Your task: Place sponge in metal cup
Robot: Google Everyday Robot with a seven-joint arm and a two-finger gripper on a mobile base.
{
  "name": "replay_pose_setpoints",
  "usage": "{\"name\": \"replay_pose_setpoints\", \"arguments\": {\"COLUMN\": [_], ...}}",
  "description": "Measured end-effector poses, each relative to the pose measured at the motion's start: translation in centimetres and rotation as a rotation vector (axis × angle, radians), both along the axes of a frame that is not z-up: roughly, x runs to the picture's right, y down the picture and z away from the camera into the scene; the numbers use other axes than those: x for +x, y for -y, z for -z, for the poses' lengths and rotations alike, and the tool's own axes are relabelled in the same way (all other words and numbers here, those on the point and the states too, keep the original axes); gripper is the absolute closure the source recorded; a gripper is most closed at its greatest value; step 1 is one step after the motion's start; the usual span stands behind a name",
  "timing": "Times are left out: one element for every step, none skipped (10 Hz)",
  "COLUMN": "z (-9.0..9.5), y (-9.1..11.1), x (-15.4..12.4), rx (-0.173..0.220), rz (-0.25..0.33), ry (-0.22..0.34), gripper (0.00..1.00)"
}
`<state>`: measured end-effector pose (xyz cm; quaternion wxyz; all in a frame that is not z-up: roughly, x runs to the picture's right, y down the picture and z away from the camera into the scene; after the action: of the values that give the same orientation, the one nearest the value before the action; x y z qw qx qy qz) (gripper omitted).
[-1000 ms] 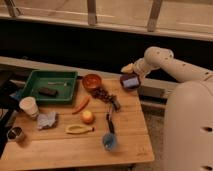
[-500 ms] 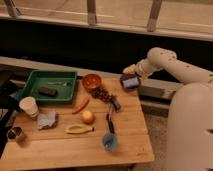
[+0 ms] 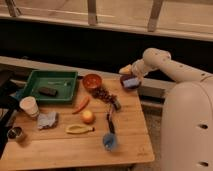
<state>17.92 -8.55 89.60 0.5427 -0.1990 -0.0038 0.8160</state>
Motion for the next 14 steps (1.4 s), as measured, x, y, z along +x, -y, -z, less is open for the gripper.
{"name": "replay_pose_setpoints", "arguments": {"z": [-0.7,-1.3,-1.8,-2.4,-2.8,-3.0,-3.0,-3.0,-3.0,-3.0,-3.1,-3.2,-3.6,-3.9], "y": [-0.4,-0.5,-0.3,-0.1,0.2,0.3,0.3,0.3,0.3,0.3,0.4,0.5,0.6,0.9], "x": [0.3,0.5,0.6,0.8,0.9,0.9,0.8,0.8,0.8,0.8,0.9,1.0,0.7,0.2], "rx": [-0.005,-0.005,-0.003,0.000,0.010,0.014,0.015,0.015,0.015,0.016,0.017,0.022,0.024,0.032], "rz": [-0.011,-0.018,-0.024,-0.027,-0.032,-0.036,-0.036,-0.036,-0.036,-0.036,-0.029,-0.017,0.003,0.026], "ry": [0.001,0.003,0.007,0.012,0.019,0.024,0.024,0.024,0.024,0.024,0.019,0.017,0.019,0.021], "gripper": [0.20,0.20,0.20,0.20,0.20,0.20,0.20,0.20,0.20,0.20,0.20,0.20,0.20,0.20]}}
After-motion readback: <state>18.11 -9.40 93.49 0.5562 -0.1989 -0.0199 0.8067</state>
